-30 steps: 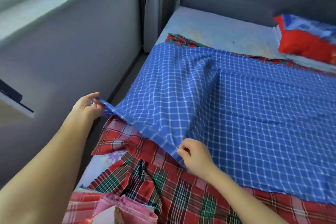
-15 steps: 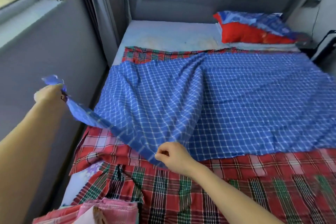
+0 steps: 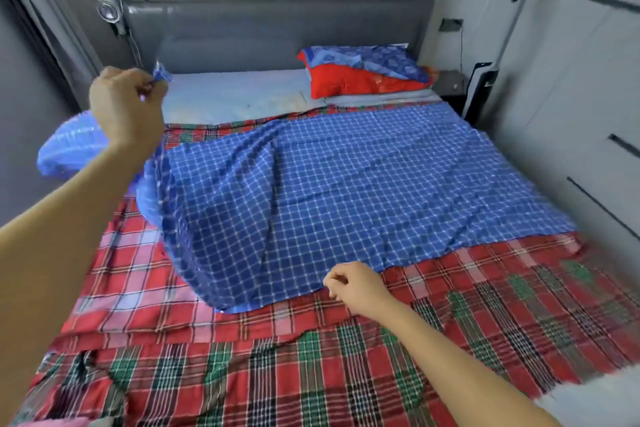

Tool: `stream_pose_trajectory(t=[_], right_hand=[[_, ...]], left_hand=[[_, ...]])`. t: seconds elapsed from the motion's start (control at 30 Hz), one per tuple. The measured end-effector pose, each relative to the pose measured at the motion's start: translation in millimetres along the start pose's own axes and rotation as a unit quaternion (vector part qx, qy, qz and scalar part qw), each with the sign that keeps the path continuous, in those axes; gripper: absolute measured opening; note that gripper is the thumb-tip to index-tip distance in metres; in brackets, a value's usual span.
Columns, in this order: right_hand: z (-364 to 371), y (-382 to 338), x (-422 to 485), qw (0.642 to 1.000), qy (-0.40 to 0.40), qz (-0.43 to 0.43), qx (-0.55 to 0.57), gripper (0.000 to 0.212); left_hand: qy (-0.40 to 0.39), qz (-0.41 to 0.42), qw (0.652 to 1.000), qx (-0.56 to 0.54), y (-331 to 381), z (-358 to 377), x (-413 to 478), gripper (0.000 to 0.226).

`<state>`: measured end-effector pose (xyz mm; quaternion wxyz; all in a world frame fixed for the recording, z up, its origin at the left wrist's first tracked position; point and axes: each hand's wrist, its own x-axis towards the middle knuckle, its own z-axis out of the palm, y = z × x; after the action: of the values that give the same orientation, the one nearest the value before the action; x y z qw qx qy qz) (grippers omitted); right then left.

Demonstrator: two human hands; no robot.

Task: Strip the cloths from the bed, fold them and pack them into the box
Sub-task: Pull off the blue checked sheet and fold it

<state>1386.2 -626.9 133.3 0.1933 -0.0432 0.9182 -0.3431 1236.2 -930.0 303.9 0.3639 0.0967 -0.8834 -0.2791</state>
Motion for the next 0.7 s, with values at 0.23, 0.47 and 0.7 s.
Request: stream_pose_trajectory(t=[0.23, 0.47, 0.7], right_hand=[[-137, 166, -89, 0.995, 0.066, 0.073, 0.015, 0.025], [-237, 301, -153, 0.971, 0.159, 0.154, 0.088, 0.023], [-291, 414, -200, 0.952, 0.188, 0.211, 0.116, 0.022]], left_hand=[[-0.099, -0.074, 0.991, -0.051, 176, 121, -113, 0.022], [-0.152, -0.030, 0.982, -0.109, 328, 225, -196, 0.022], [-0.188, -0.029, 0.972, -0.140, 419, 326, -277, 0.020]])
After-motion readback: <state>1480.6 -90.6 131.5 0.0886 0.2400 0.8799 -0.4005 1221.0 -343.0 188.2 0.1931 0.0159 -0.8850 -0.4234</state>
